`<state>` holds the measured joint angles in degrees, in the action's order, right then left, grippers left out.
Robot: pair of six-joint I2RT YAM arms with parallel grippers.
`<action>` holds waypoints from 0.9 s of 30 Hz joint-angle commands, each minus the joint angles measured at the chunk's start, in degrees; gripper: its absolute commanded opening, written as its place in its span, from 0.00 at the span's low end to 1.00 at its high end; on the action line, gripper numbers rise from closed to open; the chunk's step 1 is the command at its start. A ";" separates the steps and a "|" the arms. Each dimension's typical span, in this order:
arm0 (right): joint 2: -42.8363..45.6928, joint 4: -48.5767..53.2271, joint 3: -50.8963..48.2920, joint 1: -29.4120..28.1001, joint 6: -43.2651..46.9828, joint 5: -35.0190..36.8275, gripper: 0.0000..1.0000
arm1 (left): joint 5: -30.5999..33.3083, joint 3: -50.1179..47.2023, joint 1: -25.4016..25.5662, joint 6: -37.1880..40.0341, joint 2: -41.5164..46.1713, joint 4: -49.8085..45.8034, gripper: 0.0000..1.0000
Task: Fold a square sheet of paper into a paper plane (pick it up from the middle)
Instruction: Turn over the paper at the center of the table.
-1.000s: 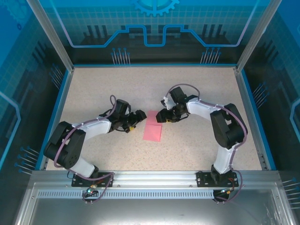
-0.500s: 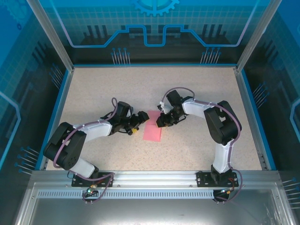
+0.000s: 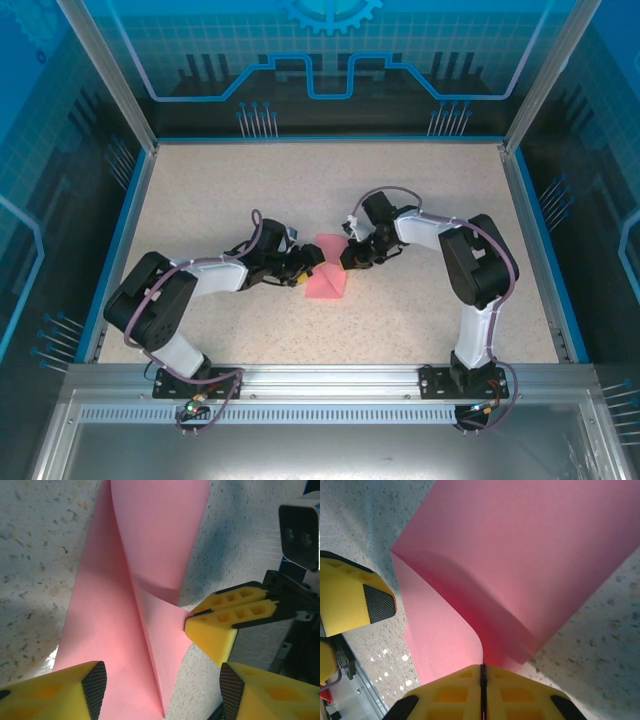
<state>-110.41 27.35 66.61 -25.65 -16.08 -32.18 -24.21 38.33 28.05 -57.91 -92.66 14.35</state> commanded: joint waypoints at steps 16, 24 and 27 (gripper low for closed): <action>2.47 -0.81 -1.18 1.22 -0.89 -1.96 0.11 | -3.59 5.42 0.97 3.80 -8.53 2.61 0.32; 8.40 -2.34 -3.15 3.03 -3.86 1.24 0.47 | -1.92 7.20 0.93 6.09 -8.40 -0.77 0.05; 14.76 -4.53 -5.53 5.21 -6.36 3.46 0.70 | -0.27 9.20 0.91 8.66 -6.04 -6.73 0.00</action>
<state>-101.36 25.06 62.57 -22.85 -20.25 -30.50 -26.17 44.77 28.73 -52.75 -101.19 13.47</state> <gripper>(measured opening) 0.673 0.044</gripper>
